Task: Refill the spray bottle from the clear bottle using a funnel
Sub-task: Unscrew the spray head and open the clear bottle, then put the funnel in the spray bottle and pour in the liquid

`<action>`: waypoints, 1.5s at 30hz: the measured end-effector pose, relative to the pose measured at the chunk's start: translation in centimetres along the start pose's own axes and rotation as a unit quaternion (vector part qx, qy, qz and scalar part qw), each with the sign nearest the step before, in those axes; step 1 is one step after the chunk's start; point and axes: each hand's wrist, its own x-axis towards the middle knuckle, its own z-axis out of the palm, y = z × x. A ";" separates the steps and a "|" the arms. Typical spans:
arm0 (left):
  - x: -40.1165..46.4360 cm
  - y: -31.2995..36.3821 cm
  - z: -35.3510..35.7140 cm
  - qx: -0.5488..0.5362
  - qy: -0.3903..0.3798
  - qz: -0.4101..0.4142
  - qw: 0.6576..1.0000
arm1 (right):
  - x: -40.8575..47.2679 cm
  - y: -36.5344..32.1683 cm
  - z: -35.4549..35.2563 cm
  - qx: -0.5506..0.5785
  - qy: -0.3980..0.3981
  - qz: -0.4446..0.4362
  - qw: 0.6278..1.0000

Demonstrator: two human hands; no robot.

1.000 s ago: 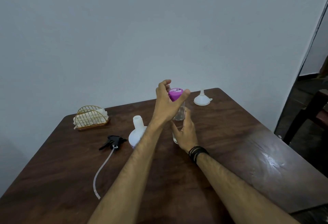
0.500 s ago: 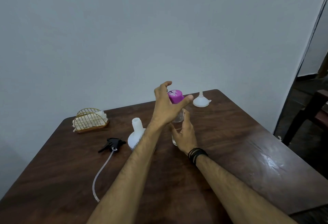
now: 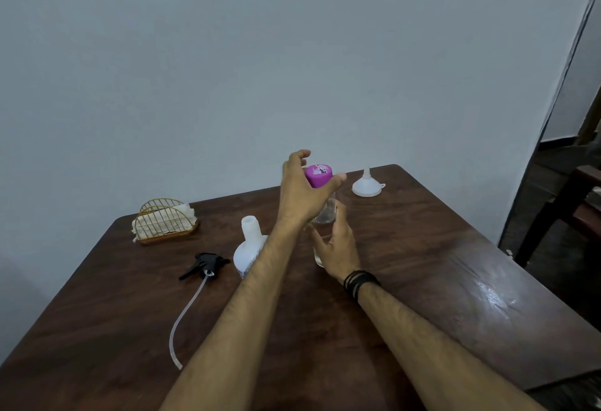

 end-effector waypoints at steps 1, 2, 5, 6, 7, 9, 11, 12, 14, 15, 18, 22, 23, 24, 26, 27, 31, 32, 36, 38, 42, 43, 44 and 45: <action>-0.1 0.0 -0.1 0.004 -0.034 0.005 0.999 | 0.0 -0.1 0.0 0.004 -0.002 0.001 1.000; -0.2 -0.2 -0.2 0.003 -0.059 0.008 0.998 | 0.0 -0.2 -0.1 0.005 -0.003 0.002 1.000; -0.6 -0.8 -0.9 -0.043 -0.067 -0.004 0.997 | 0.0 -0.2 0.0 -0.002 0.002 0.002 1.000; -0.6 -0.9 -1.1 -0.055 -0.055 -0.006 0.997 | 0.0 -0.2 0.0 -0.004 0.003 0.003 1.000; -0.5 -0.9 -1.2 -0.056 -0.043 -0.004 0.998 | 0.0 -0.1 0.1 -0.007 0.006 0.005 1.000; -0.3 -0.7 -1.2 -0.037 -0.016 0.006 0.999 | 0.0 -0.1 0.0 -0.012 0.008 0.008 1.000; -0.3 -0.5 -0.8 -0.009 0.002 0.020 1.000 | -0.1 -0.1 0.0 -0.006 0.006 0.008 1.000; -0.3 -0.5 -0.5 0.009 0.009 0.027 1.000 | -0.1 0.0 0.0 -0.002 0.004 0.008 1.000; -0.2 -0.5 0.0 0.039 0.033 0.039 0.998 | -0.1 0.0 0.0 -0.004 0.000 0.013 1.000; -0.1 -0.5 0.1 0.050 0.045 0.038 0.997 | -0.1 0.0 0.0 -0.006 -0.001 0.017 1.000; 0.1 -0.1 -0.2 0.035 0.005 0.000 0.999 | -0.2 -0.2 -0.1 -0.004 -0.006 0.019 1.000; -0.1 -0.2 -1.0 -0.058 -0.107 -0.025 0.992 | -0.2 -0.3 -0.1 -0.008 -0.001 0.016 1.000; -0.2 -0.3 -1.2 -0.073 -0.107 -0.028 0.991 | -0.2 -0.3 -0.1 -0.011 0.001 0.015 1.000; -0.3 -0.4 -1.4 -0.083 -0.096 -0.031 0.991 | -0.2 -0.3 -0.1 -0.012 0.002 0.014 1.000; -0.3 -0.6 -1.3 -0.070 -0.053 -0.022 0.996 | -0.2 -0.3 -0.1 -0.015 0.004 0.012 1.000; -0.1 -0.6 -1.2 -0.048 -0.026 -0.013 0.998 | -0.2 -0.3 -0.1 -0.016 0.004 0.013 1.000; 0.4 -0.3 -0.2 0.022 0.064 0.006 0.998 | -0.1 -0.1 0.0 -0.016 -0.001 0.017 1.000; 0.6 -0.2 0.0 0.035 0.077 0.013 0.996 | -0.1 -0.1 -0.1 -0.016 -0.003 0.020 1.000; 1.4 1.2 -0.9 0.013 0.119 0.025 0.993 | -0.1 -0.1 -0.1 -0.021 -0.002 0.019 1.000; 1.7 1.6 -2.5 0.012 0.140 0.030 0.990 | -0.1 -0.2 -0.1 -0.026 0.001 0.012 1.000; 1.1 1.1 -6.7 -0.001 0.170 0.016 0.985 | -0.1 -0.3 -0.3 -0.022 0.007 0.005 1.000; 0.7 0.7 -7.8 -0.004 0.180 0.007 0.984 | -0.1 -0.3 -0.4 -0.020 0.007 0.004 1.000; 0.0 0.0 -9.2 0.000 0.192 -0.005 0.981 | -0.2 -0.3 -0.3 -0.016 0.005 0.003 1.000; -0.8 -0.9 -10.3 0.002 0.203 -0.016 0.979 | -0.2 -0.3 -0.4 -0.015 0.005 0.001 1.000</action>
